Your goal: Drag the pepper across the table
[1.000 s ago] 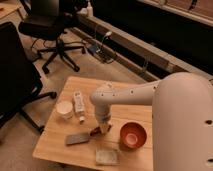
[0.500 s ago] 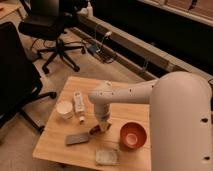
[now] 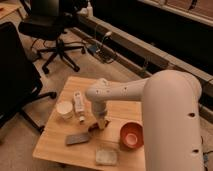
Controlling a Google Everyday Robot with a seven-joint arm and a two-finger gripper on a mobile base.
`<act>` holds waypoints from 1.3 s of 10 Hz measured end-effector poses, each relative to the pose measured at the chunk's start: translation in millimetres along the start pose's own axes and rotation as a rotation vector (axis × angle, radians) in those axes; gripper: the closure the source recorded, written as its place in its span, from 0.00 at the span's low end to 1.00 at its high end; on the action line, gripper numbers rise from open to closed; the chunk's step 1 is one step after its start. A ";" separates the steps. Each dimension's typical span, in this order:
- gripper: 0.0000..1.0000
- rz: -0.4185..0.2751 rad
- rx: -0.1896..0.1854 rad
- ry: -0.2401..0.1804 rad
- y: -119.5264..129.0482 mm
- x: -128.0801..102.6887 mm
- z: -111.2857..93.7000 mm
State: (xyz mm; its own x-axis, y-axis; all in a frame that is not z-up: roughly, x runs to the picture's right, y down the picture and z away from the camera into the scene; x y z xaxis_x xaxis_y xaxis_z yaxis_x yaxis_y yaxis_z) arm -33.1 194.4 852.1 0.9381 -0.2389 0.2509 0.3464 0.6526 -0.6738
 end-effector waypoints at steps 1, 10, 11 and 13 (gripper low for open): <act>0.60 -0.003 0.008 0.003 -7.7 -0.7 -1.7; 0.60 0.020 0.046 0.075 -68.5 24.7 -12.4; 0.60 0.025 0.047 0.080 -75.7 27.8 -11.3; 0.60 0.035 0.049 0.086 -89.3 32.5 -9.3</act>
State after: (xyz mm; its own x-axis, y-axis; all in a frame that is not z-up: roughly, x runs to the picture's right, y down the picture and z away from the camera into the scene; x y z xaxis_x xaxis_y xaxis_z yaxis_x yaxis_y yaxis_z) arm -33.5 121.7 913.9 0.9472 -0.2746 0.1658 0.3147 0.6957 -0.6458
